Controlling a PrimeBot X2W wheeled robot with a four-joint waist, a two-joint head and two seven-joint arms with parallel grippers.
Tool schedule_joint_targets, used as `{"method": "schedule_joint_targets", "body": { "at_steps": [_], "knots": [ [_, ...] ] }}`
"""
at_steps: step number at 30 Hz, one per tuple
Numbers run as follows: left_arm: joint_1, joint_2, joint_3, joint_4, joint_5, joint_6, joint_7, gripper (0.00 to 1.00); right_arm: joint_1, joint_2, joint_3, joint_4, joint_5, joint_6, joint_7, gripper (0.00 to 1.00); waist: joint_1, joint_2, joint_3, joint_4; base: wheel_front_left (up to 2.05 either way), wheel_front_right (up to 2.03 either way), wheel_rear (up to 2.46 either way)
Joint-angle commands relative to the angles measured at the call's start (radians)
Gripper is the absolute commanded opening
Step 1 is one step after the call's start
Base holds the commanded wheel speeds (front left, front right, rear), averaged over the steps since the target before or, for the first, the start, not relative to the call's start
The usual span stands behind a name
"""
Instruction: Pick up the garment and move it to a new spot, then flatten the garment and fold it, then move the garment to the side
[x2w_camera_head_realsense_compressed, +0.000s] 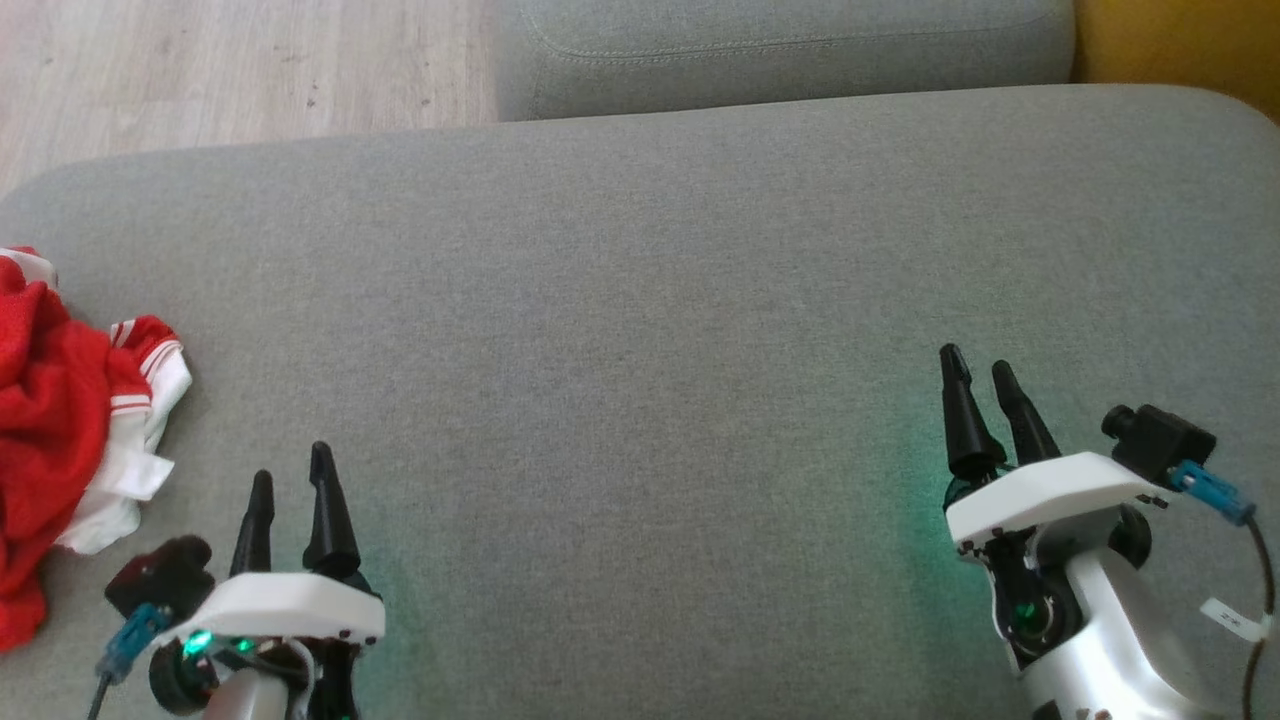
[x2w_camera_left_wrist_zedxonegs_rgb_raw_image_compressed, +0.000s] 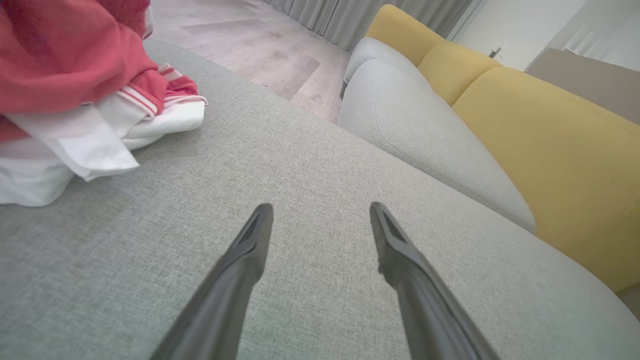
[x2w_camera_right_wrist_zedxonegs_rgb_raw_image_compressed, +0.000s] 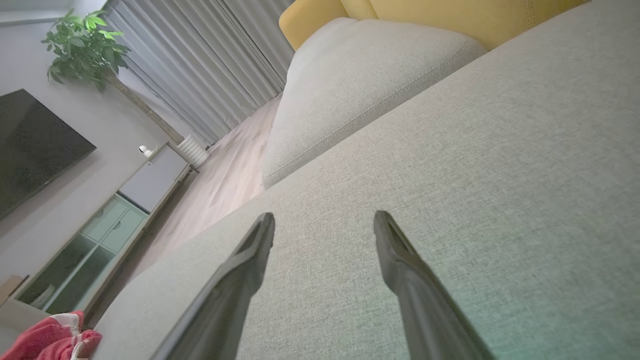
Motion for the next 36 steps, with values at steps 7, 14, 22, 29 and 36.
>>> {"method": "schedule_joint_targets", "body": {
  "at_steps": [7, 14, 22, 29, 36],
  "knots": [
    [-0.016, 0.011, 0.021, -0.033, 0.101, 0.009, -0.035, 1.0, -0.038, -0.005, 0.01, -0.011, -0.111, -0.001, -0.037, 1.0, 0.0, 0.0, -0.007, 0.009, 0.0, 0.0, 0.0],
    [-0.009, 0.016, 0.022, -0.031, 0.192, 0.005, -0.055, 1.0, -0.034, 0.002, 0.008, -0.001, -0.207, -0.001, -0.058, 1.0, 0.0, 0.0, -0.002, 0.01, 0.0, 0.0, 0.0],
    [-0.008, 0.018, 0.023, -0.02, 0.295, 0.007, -0.079, 1.0, -0.034, 0.007, 0.007, 0.016, -0.322, -0.001, -0.082, 1.0, 0.0, 0.0, -0.002, 0.005, 0.0, 0.0, 0.0],
    [0.001, 0.012, 0.036, 0.001, 0.374, 0.02, -0.1, 1.0, -0.024, 0.013, -0.005, 0.028, -0.42, -0.001, -0.102, 1.0, 0.0, 0.0, -0.003, 0.0, 0.0, 0.0, 0.0],
    [0.007, -0.003, 0.065, 0.006, 0.436, 0.022, -0.121, 1.0, -0.007, 0.021, -0.048, 0.041, -0.494, -0.001, -0.123, 1.0, 0.0, 0.0, 0.001, -0.001, 0.0, 0.0, 0.0]
  ]
}}
